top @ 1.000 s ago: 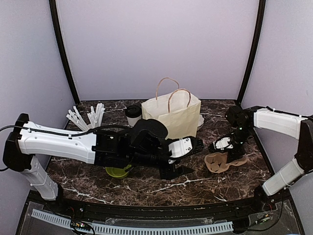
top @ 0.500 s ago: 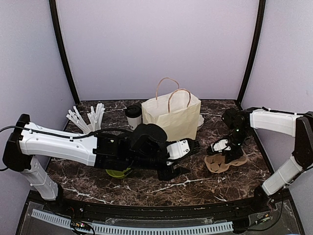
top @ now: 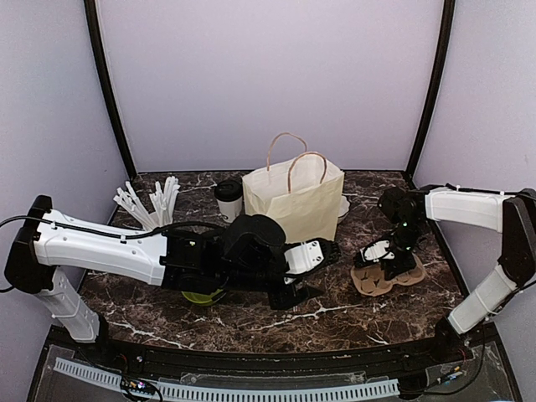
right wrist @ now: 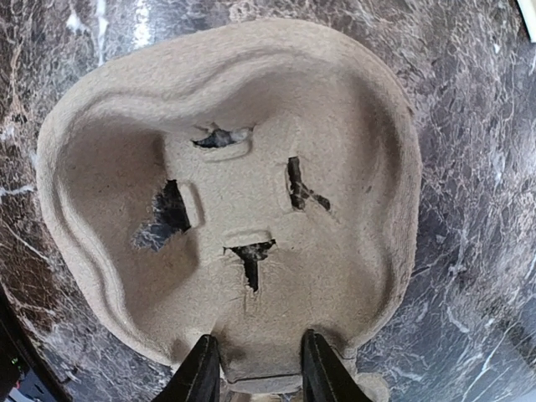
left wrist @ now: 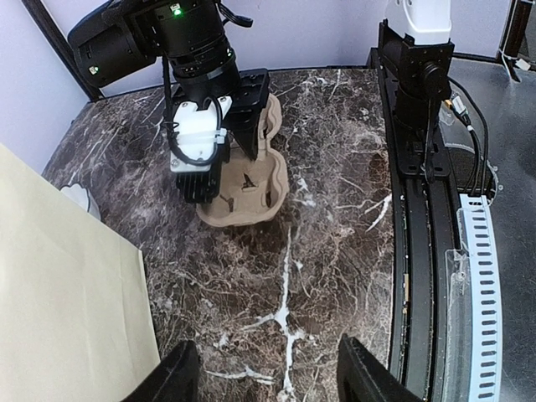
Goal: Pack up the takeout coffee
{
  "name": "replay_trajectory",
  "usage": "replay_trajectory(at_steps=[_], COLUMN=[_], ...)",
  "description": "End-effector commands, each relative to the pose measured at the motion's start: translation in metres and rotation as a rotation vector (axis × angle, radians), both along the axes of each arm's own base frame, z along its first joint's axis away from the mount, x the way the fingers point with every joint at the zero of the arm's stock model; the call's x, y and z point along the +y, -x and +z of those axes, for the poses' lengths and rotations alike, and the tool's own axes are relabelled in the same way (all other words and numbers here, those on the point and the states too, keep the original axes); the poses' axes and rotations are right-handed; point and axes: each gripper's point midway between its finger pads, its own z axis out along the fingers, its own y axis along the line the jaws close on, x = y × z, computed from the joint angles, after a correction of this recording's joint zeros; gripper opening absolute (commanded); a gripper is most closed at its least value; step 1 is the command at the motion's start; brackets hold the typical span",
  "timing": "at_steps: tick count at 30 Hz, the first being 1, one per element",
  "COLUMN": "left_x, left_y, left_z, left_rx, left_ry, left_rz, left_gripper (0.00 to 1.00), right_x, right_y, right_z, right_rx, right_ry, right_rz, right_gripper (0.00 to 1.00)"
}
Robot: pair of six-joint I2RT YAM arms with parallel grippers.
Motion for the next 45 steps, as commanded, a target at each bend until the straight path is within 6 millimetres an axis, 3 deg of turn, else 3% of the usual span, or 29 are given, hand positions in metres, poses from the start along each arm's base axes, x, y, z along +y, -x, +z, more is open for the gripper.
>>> replay_trajectory(at_steps=[1,6,10,13,17,22,23,28,33,34,35,38,41,42,45], left_x=[0.008,0.01,0.014,0.021,0.044,0.082,0.095,0.118,0.117,0.111,0.111,0.095,0.09,0.086,0.083], left_y=[0.002,0.001,-0.002,-0.005,-0.015,-0.056,-0.075,-0.117,-0.164,-0.173,-0.18,-0.197,-0.216,-0.224,-0.239], left_z=[0.025,0.034,0.053,0.082,0.136,0.198,0.205,0.229,0.223,0.21,0.211,0.181,0.166,0.153,0.141], left_rx=[-0.018,-0.032,-0.063,-0.098,-0.187,-0.21,-0.193,-0.141,-0.04,-0.013,0.002,0.051,0.076,0.094,0.142], left_ry=[0.056,0.067,0.084,0.11,0.177,0.274,0.293,0.331,0.346,0.319,0.326,0.269,0.245,0.224,0.212], left_rz=[0.01,0.012,0.023,0.035,0.093,0.233,0.282,0.334,0.355,0.36,0.357,0.336,0.34,0.347,0.344], left_gripper=[0.59,0.59,0.59,0.59,0.6,0.64,0.66,0.67,0.68,0.68,0.68,0.68,0.68,0.68,0.65], right_x=[0.001,0.001,0.006,0.012,0.018,0.017,0.016,0.013,0.025,0.028,0.032,0.047,0.065,0.072,0.099], right_y=[0.002,0.001,0.0,-0.006,-0.026,-0.062,-0.069,-0.105,-0.133,-0.138,-0.141,-0.142,-0.134,-0.129,-0.1], right_z=[-0.002,0.009,0.029,0.052,0.091,0.139,0.149,0.212,0.287,0.301,0.313,0.335,0.35,0.359,0.389], right_rx=[0.009,0.001,-0.008,-0.041,-0.126,-0.24,-0.264,-0.407,-0.575,-0.603,-0.621,-0.631,-0.604,-0.6,-0.546], right_ry=[0.007,0.001,-0.031,-0.067,-0.14,-0.237,-0.26,-0.392,-0.537,-0.572,-0.609,-0.716,-0.82,-0.868,-1.036], right_rz=[-0.011,-0.032,-0.071,-0.099,-0.161,-0.262,-0.284,-0.359,-0.361,-0.363,-0.357,-0.334,-0.289,-0.267,-0.158], right_gripper=[0.29,0.26,0.24,0.24,0.24,0.24,0.24,0.24,0.27,0.27,0.27,0.27,0.27,0.28,0.29])
